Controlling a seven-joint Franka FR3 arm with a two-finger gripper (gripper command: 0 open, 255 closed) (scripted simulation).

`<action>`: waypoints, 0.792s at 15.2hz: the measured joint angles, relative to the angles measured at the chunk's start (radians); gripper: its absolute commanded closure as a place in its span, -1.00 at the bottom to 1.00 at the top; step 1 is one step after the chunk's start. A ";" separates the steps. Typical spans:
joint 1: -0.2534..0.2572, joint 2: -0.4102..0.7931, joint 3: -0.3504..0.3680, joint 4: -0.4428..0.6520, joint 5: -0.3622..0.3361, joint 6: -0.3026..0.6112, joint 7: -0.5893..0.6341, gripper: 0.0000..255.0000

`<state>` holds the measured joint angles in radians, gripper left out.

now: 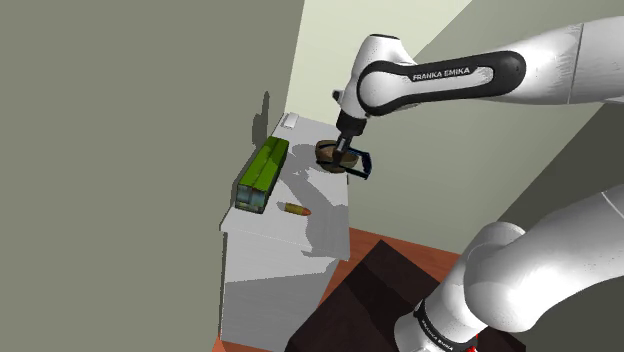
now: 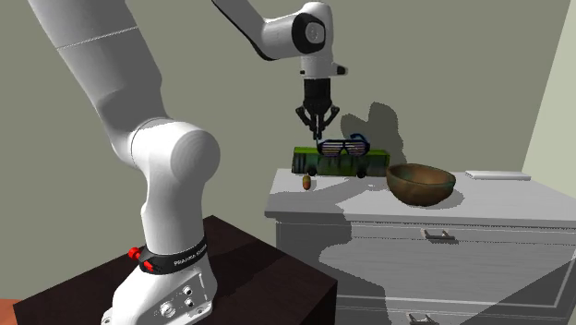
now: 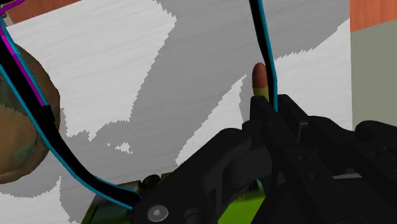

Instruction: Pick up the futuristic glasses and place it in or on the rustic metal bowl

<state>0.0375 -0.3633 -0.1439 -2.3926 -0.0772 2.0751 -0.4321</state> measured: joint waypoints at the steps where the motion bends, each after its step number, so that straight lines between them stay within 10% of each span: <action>1: -0.006 0.021 -0.014 0.025 -0.001 -0.004 -0.020 1.00; 12: -0.075 0.357 -0.154 0.389 0.068 -0.031 -0.268 1.00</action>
<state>-0.0372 -0.0065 -0.2981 -2.0040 -0.0093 2.0438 -0.7006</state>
